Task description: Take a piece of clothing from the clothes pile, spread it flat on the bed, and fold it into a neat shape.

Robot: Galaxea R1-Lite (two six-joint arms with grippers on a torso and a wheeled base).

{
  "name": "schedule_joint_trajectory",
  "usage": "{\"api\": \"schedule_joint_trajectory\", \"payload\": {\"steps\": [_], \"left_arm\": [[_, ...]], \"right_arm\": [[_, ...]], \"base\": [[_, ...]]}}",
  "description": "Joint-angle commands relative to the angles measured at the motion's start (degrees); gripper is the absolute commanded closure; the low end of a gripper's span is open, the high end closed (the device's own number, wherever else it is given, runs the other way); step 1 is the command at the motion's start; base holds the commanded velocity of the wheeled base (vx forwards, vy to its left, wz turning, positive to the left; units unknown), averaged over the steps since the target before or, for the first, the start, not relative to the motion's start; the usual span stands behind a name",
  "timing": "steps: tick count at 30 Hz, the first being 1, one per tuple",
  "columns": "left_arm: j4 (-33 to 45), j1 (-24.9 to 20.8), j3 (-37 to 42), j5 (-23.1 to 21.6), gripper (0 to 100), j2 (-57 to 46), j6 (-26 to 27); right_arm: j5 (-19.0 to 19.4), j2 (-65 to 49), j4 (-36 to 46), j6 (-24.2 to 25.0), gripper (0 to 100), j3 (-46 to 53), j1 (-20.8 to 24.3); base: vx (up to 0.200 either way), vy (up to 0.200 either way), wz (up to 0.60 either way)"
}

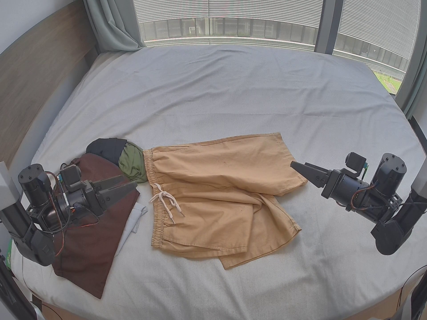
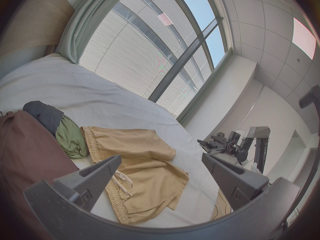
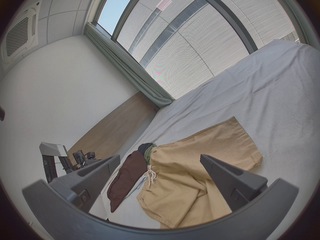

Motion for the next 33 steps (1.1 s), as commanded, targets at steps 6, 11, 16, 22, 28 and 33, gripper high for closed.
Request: {"api": "schedule_joint_trajectory", "payload": {"steps": [6, 11, 16, 22, 28, 33], "left_arm": [[0.1, 0.4, 3.1, -0.4, 0, 1.3, 2.6], [0.1, 0.8, 3.9, -0.3, 0, 3.3, 3.3], [0.2, 0.7, 5.8, -0.2, 0, 5.2, 8.2], [0.2, 0.9, 5.6, 0.1, 0, 9.7, 9.4], [0.2, 0.8, 6.0, 0.2, 0, 11.1, 11.4], [0.1, 1.8, 5.9, 0.2, 0, 13.4, 14.1]], "right_arm": [[0.1, -1.2, 0.0, -0.3, 0, 1.5, 0.2], [0.1, -0.8, 0.0, -0.2, 0, 1.8, 0.1], [0.0, 1.9, -0.1, -0.3, 0, 2.0, -0.4], [0.0, 3.6, -0.1, -0.2, 0, 4.7, -0.3], [-0.2, 6.3, -0.1, -0.2, 0, 5.4, -0.4], [-0.2, 6.3, -0.1, -1.6, 0, 9.3, -0.4]], "base": [[0.0, 0.0, 0.0], [0.0, 0.0, 0.0], [0.0, 0.0, 0.0], [0.0, 0.0, 0.0], [0.0, 0.0, 0.0], [0.0, 0.0, 0.0]]}}
